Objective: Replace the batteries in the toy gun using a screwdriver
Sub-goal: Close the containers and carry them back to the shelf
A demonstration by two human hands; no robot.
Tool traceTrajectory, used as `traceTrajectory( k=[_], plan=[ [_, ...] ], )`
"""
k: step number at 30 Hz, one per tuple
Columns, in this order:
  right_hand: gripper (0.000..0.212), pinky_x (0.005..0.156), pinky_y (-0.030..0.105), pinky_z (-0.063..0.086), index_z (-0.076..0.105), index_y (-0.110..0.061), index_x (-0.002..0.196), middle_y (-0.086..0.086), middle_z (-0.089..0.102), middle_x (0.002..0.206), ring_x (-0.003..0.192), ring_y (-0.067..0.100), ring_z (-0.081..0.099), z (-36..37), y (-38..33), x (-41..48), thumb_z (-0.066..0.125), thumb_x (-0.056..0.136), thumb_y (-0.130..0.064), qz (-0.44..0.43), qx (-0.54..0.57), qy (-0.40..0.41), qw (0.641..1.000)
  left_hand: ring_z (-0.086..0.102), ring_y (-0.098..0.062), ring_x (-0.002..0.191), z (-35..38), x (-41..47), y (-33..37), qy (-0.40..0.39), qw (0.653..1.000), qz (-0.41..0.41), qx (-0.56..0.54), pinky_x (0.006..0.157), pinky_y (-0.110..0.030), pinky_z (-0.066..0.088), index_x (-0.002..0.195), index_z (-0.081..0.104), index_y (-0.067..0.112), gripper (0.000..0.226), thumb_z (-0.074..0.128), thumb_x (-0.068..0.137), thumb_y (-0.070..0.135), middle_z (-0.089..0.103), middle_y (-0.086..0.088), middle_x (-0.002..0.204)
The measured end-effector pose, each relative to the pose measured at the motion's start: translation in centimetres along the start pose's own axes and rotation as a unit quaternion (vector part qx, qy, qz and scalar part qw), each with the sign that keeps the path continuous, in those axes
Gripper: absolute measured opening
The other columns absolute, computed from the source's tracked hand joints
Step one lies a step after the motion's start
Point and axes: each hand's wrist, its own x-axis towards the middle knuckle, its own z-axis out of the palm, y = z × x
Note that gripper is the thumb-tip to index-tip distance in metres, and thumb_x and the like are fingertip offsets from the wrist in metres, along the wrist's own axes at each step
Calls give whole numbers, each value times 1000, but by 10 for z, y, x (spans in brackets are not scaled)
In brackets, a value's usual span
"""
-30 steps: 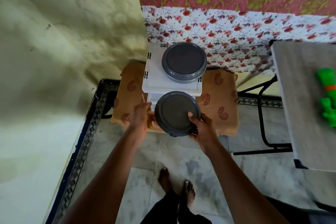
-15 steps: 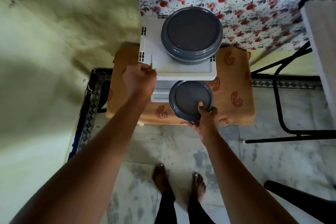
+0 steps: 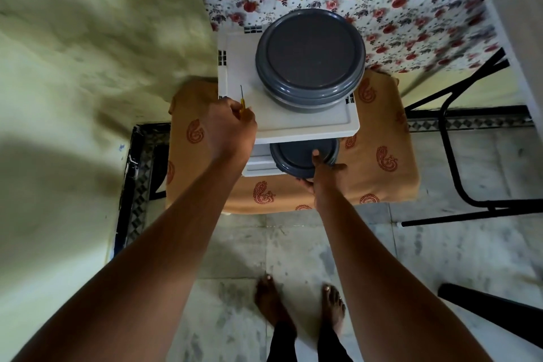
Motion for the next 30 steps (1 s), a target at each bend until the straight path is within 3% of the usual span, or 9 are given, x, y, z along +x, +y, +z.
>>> traceTrajectory(
  k=[2, 5, 8, 14, 17, 20, 24, 27, 30],
  plan=[
    [89, 62, 36, 62, 39, -21, 138, 12, 57, 136, 111, 44, 68, 6, 4, 22, 85, 72, -58, 5, 13, 2, 1000, 59, -4, 55, 1, 3, -2, -10, 1000, -3, -13, 54, -21, 54, 86, 75, 12, 5, 73, 89, 15, 66, 3, 68],
    [118, 53, 36, 61, 43, -19, 135, 13, 59, 134, 97, 38, 72, 16, 1, 37, 91, 41, -71, 11, -4, 29, 1000, 59, 1, 49, 3, 7, -8, -22, 998, -29, -50, 50, -18, 48, 83, 69, 16, 8, 73, 90, 17, 63, 7, 64],
    [69, 48, 28, 56, 50, -9, 131, 13, 66, 128, 86, 30, 75, 27, -12, 22, 82, 82, -46, 17, 28, 28, 999, 55, 14, 45, 3, 7, -10, -30, 997, -45, -60, 40, -6, 38, 91, 69, 14, 8, 72, 91, 21, 62, 10, 65],
    [32, 75, 32, 64, 46, -9, 133, 10, 49, 150, 127, 32, 59, 34, -26, 0, 56, 104, -19, 29, 83, -30, 996, 61, 0, 56, 1, 8, -10, -24, 999, -20, -18, 46, -11, 42, 81, 69, 21, 11, 72, 90, 27, 68, 7, 67],
    [45, 93, 42, 60, 36, -2, 150, 14, 51, 136, 116, 33, 61, 26, -26, -7, 46, 107, -14, -14, 56, -42, 997, 66, -7, 63, -3, 10, -6, -5, 1000, -3, 8, 47, -8, 40, 88, 74, 15, 14, 72, 90, 28, 72, 2, 74],
    [43, 77, 38, 60, 44, -10, 143, 20, 58, 127, 98, 31, 65, 20, -17, -15, 52, 106, -30, -13, 36, -19, 999, 65, -12, 62, 0, 17, 0, 0, 999, 23, 29, 48, -8, 44, 85, 72, 12, 13, 70, 89, 23, 70, 0, 71],
    [42, 63, 34, 60, 55, -20, 116, 17, 72, 101, 82, 31, 78, 9, -9, -15, 72, 91, -49, -41, 2, 11, 999, 67, -22, 63, 18, 37, 2, 2, 999, 29, 29, 54, -35, 57, 86, 68, 10, 15, 63, 86, 25, 68, -5, 71],
    [34, 59, 32, 56, 63, -13, 112, 13, 74, 86, 68, 25, 72, 3, -10, -18, 72, 94, -41, -57, -30, 7, 998, 65, -26, 73, 25, 48, 6, 0, 998, 43, 49, 58, -34, 47, 92, 66, 4, 15, 64, 88, 18, 67, -9, 79],
    [21, 65, 34, 54, 66, -11, 106, 15, 74, 85, 70, 26, 72, 0, -10, -19, 71, 96, -29, -60, -49, -8, 997, 65, -29, 78, 33, 54, 6, -6, 997, 47, 58, 64, -43, 55, 96, 61, 6, 15, 64, 90, 19, 66, -9, 83]
  ],
)
